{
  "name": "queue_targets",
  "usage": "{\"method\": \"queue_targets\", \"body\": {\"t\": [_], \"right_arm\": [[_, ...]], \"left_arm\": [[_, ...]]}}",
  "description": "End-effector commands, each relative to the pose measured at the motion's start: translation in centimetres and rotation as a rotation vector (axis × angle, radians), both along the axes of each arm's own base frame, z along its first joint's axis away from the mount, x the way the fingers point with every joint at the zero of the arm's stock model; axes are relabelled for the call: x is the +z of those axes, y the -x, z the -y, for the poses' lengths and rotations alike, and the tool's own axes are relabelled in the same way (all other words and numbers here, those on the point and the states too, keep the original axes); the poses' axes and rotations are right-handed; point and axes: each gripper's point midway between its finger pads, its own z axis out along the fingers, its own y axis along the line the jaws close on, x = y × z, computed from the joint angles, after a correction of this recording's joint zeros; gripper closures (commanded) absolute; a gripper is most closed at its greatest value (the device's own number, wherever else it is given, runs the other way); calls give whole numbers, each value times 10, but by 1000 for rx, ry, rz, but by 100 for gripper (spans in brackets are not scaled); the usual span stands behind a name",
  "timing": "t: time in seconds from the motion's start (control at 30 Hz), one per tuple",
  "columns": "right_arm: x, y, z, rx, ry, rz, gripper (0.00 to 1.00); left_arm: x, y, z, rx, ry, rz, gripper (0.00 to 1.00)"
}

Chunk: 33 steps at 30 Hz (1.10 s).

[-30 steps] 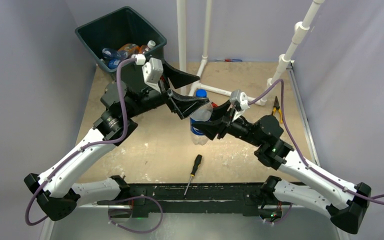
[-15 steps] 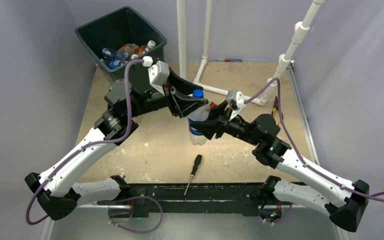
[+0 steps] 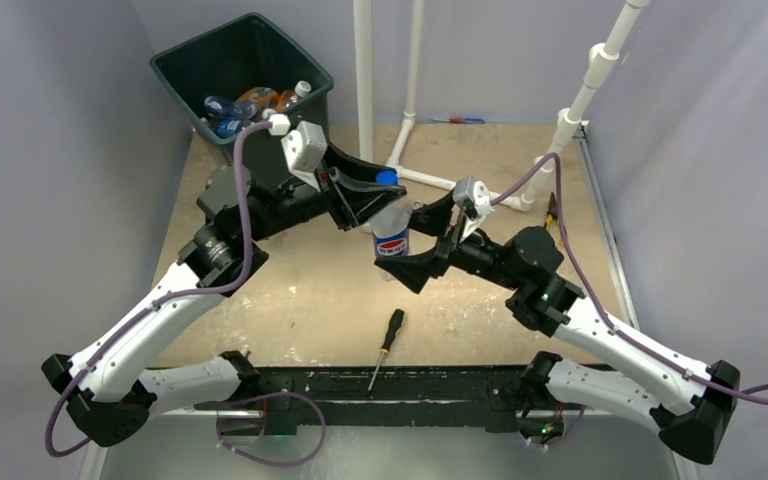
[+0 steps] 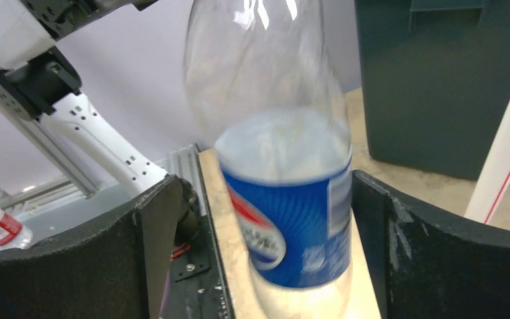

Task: Put the plastic bottles in the bin
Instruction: Place the plastic bottle in the trash bin.

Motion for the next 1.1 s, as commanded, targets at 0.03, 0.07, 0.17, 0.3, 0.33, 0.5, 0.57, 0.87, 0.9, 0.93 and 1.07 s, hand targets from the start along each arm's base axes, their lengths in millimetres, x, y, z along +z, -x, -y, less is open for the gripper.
{"method": "queue_targets", "body": {"t": [0.03,0.07,0.17,0.3,0.33,0.5,0.57,0.87,0.9,0.93,1.07], "right_arm": [[44,28,21,43,-94,64,1],[46,32,25,51,-93,71,1],[46,41,34,54,-56,83,1],[36,38,44,1,-7,79,1],[29,39,43,6,12,61,1],[10,31,38,-7,16,-4,1],[7,26,37,-25,1,-29,1],[-7,21,31,-25,-26,-117,1],[-6,22,32,-25,-29,-117,1],[-6,23,33,-27,-30,-118,1],[-16,22,39,-50,-25,-122,1]], "left_arm": [[58,-7,-55,275,116,149,100],[70,-9,-68,336,128,173,100],[105,-22,-120,604,167,231,100],[142,-34,-194,973,216,306,100],[150,-34,-208,1047,237,328,100],[181,-50,-238,1315,206,427,100],[187,-68,-233,1403,157,462,100],[150,-249,-285,1621,81,257,100],[140,-259,-296,1656,86,241,100],[129,-269,-305,1679,79,217,100],[81,-315,-328,1666,82,89,100]]}}
